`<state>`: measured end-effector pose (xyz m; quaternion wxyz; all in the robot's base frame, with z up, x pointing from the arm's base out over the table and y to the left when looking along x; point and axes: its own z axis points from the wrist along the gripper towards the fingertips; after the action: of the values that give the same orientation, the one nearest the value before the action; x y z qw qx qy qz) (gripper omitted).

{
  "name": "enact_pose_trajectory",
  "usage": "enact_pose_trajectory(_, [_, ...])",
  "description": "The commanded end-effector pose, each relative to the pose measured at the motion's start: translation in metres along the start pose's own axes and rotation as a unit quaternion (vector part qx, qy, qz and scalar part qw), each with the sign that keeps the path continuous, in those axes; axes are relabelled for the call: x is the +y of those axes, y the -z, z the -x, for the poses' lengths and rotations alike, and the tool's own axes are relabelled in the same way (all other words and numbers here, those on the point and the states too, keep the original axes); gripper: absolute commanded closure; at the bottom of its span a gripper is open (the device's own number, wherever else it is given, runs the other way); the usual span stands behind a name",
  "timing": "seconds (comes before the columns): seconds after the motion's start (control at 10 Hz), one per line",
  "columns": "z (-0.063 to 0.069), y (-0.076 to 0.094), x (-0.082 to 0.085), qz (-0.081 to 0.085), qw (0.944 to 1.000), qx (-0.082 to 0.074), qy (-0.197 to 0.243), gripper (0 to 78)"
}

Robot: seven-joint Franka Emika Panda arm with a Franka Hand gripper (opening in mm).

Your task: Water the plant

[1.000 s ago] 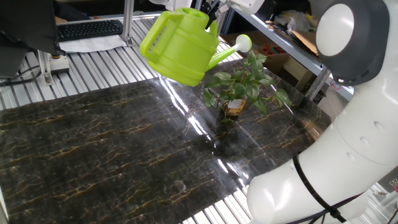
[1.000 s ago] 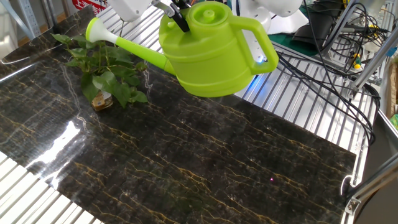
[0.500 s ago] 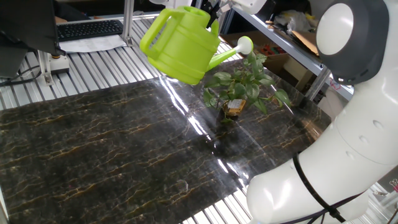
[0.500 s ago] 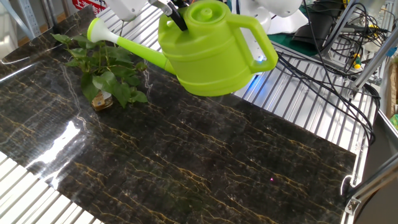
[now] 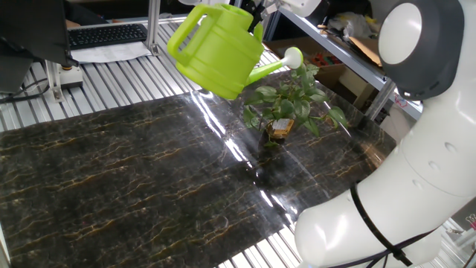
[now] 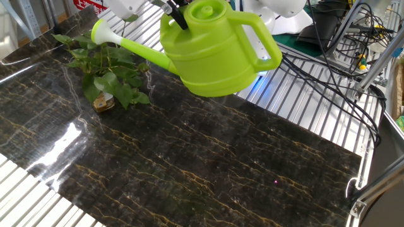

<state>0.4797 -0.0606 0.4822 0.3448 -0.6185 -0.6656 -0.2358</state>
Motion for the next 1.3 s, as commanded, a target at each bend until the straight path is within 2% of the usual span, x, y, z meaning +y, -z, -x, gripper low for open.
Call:
enact_pose_trajectory(0.1, [0.002, 0.006, 0.0, 0.006, 1.0, 0.0, 0.002, 76.4])
enact_pose_trajectory(0.6, [0.01, 0.02, 0.007, 0.008, 0.9999, 0.002, 0.008, 76.4])
enact_pose_trajectory(0.8, [0.011, 0.023, 0.009, 0.007, 0.9999, 0.007, 0.005, 76.4])
enact_pose_trajectory(0.9, [0.013, 0.024, 0.01, 0.008, 0.9998, 0.019, -0.001, 76.4])
enact_pose_trajectory(1.2, [0.015, 0.028, 0.01, 0.007, 0.9998, 0.019, -0.005, 76.4])
enact_pose_trajectory(1.3, [0.019, 0.032, 0.009, 0.006, 0.9995, 0.031, -0.007, 76.4])
